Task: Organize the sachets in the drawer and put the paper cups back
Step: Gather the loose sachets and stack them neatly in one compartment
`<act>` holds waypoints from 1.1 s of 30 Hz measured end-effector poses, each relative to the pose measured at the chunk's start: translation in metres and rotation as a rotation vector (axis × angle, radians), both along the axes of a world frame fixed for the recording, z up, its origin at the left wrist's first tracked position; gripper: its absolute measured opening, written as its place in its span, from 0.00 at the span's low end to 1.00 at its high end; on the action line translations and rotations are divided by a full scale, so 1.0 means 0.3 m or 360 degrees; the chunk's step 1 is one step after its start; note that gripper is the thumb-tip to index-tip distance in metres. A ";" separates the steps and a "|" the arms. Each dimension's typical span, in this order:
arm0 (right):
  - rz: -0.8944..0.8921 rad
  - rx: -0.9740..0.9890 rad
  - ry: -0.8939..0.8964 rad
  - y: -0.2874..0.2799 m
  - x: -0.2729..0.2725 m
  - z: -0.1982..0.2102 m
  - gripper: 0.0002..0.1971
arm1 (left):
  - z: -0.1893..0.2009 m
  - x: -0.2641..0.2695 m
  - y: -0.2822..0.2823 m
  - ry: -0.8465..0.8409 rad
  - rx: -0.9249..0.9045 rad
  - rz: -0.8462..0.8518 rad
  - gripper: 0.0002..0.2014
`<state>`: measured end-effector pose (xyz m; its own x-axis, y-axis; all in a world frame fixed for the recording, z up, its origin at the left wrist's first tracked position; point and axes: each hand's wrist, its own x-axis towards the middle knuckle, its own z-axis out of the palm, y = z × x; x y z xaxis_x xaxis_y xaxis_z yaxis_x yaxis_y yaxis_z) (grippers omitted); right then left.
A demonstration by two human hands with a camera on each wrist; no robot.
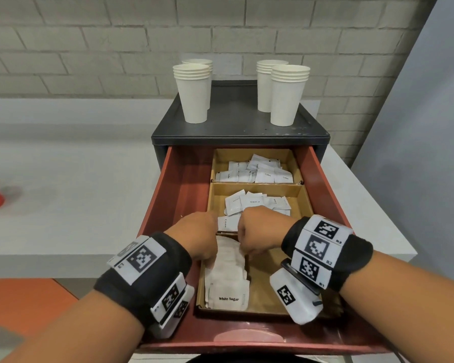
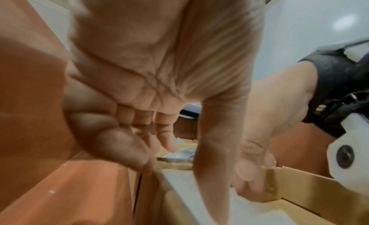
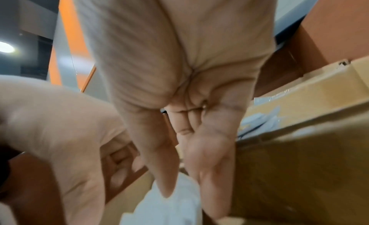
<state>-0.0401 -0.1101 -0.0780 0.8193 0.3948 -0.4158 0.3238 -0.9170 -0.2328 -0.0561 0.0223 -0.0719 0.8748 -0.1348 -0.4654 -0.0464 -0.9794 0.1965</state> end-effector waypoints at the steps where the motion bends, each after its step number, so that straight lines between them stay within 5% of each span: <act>1: 0.0022 -0.0042 -0.0021 -0.006 0.001 0.003 0.09 | -0.003 0.000 -0.001 0.0022 0.0028 -0.0005 0.28; 8: 0.0350 -0.0215 0.0401 0.001 -0.034 -0.018 0.09 | -0.004 -0.003 -0.007 0.0113 0.0173 -0.0040 0.23; 14: 0.0282 -0.0114 0.0223 -0.016 -0.020 0.007 0.12 | -0.002 -0.008 -0.003 0.0128 0.0165 -0.0032 0.25; 21: 0.0542 -0.0313 0.0463 -0.001 -0.048 -0.012 0.13 | -0.019 -0.017 -0.012 0.0325 0.0145 -0.0038 0.26; 29: 0.0214 -0.0063 0.0216 -0.024 -0.029 0.027 0.12 | -0.034 -0.020 -0.010 0.0082 0.0230 -0.0152 0.29; 33: 0.0402 -0.0158 0.0568 -0.007 -0.051 0.011 0.09 | -0.043 -0.024 -0.017 0.0097 0.0338 -0.0242 0.29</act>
